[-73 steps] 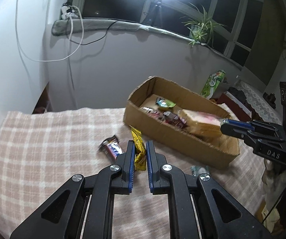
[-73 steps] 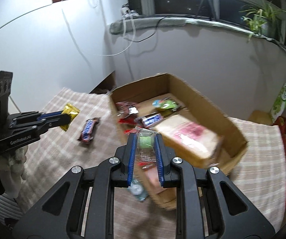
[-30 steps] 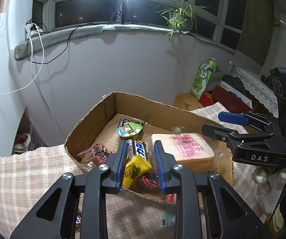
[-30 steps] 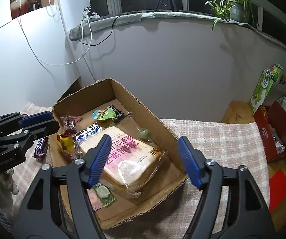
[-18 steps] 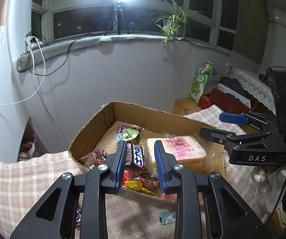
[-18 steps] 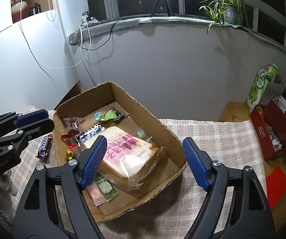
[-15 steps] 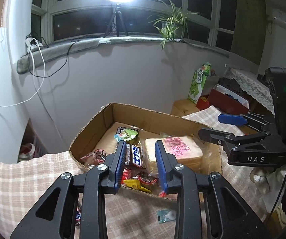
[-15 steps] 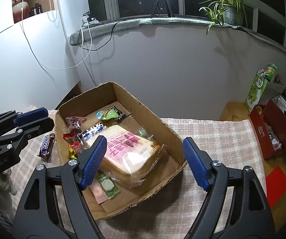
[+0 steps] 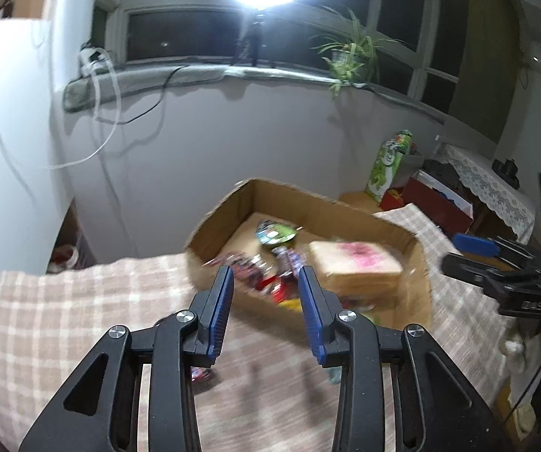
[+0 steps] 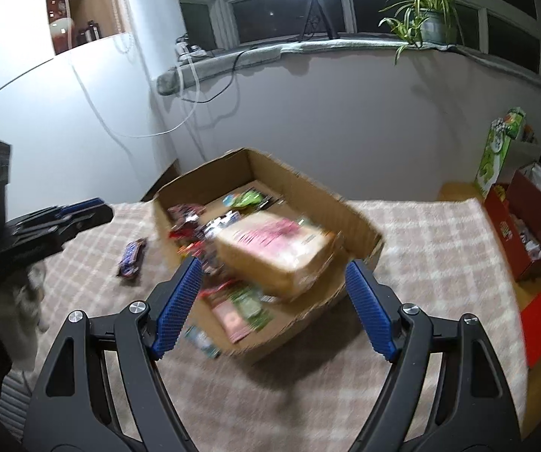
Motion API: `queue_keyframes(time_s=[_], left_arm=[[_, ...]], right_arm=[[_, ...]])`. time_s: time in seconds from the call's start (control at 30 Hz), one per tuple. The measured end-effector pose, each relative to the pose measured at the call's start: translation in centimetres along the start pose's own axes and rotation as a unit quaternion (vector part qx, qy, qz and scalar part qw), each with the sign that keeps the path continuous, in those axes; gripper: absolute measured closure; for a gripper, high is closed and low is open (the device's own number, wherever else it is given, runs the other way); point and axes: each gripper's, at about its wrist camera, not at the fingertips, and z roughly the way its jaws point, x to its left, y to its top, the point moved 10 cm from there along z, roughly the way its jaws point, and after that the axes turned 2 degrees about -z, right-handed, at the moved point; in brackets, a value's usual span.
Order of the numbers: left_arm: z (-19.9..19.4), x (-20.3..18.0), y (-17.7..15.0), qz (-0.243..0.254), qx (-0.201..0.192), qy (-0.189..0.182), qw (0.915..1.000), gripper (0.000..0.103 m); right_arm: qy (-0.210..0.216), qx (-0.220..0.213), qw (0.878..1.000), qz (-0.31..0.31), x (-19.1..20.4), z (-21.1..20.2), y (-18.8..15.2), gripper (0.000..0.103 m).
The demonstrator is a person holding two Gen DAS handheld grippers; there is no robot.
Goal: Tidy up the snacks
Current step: 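Move both grippers back toward the last Snickers bar on the tablecloth, then lower both open grippers over the Snickers bar and green-wrapped candy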
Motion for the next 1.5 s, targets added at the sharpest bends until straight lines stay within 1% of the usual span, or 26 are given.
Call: queue_keyframes(time_s=[0.07,0.17,0.33,0.37,0.43,0.47,0.5,0.53,0.57,0.63,0.77,0.93,1.1,1.43,1.5], left_arm=[[-0.3,1.6,-0.6,-0.01,0.005,0.008,0.9999,0.069],[-0.8,3.7,-1.8,-0.029,0.011,0.015,0.9994,0.069],[-0.9,6.3,-4.2,-0.051,0.031,0.023,0.9979,0.069],[-0.8,6.7,-4.6,-0.055,0.035,0.025,0.9976,0.069],[-0.6,7.3,-5.3,-0.064,0.043,0.023,0.9968,0.069],[-0.5,7.5,-5.6,-0.067,0.046,0.021,0.9965,0.069],[-0.4,7.6,-5.8,-0.069,0.048,0.02,0.9962,0.067],[-0.3,7.6,-6.0,-0.071,0.05,0.019,0.9961,0.062],[-0.3,7.6,-6.2,-0.072,0.052,0.017,0.996,0.059],[-0.2,7.6,-6.5,-0.072,0.054,0.013,0.9959,0.059],[0.1,7.7,-6.9,-0.075,0.057,0.007,0.9955,0.059],[0.4,8.2,-7.1,-0.083,0.059,0.003,0.9948,0.059],[0.9,8.7,-7.3,-0.092,0.063,-0.004,0.9938,0.059],[2.1,8.7,-7.4,-0.096,0.071,-0.023,0.9926,0.059],[2.4,8.5,-7.4,-0.096,0.073,-0.026,0.9924,0.059]], right_arm=[[0.009,-0.004,1.0,0.003,0.9,-0.6,-1.0,0.022],[0.032,0.003,0.999,0.009,2.5,-1.1,-3.0,0.022],[0.059,0.033,0.998,0.002,4.9,-0.3,-5.9,0.022],[0.063,0.042,0.997,0.0,5.4,0.2,-6.4,0.024],[0.073,0.061,0.995,0.002,6.0,1.2,-7.5,0.033],[0.079,0.07,0.994,0.005,6.2,1.8,-7.9,0.034],[0.083,0.075,0.994,0.006,6.4,2.2,-8.2,0.035],[0.085,0.083,0.993,0.008,6.6,2.9,-8.5,0.036],[0.085,0.088,0.992,0.009,6.7,3.3,-8.8,0.037],[0.089,0.097,0.991,0.01,7.0,4.2,-9.2,0.043],[0.082,0.107,0.991,0.006,7.4,5.6,-9.2,0.043],[0.061,0.121,0.991,0.005,7.3,7.1,-9.5,0.043],[0.031,0.123,0.992,0.002,7.1,8.0,-9.5,0.043],[0.033,0.126,0.991,-0.01,8.9,9.5,-8.5,0.043],[0.039,0.127,0.991,-0.013,9.5,9.9,-8.2,0.043]])
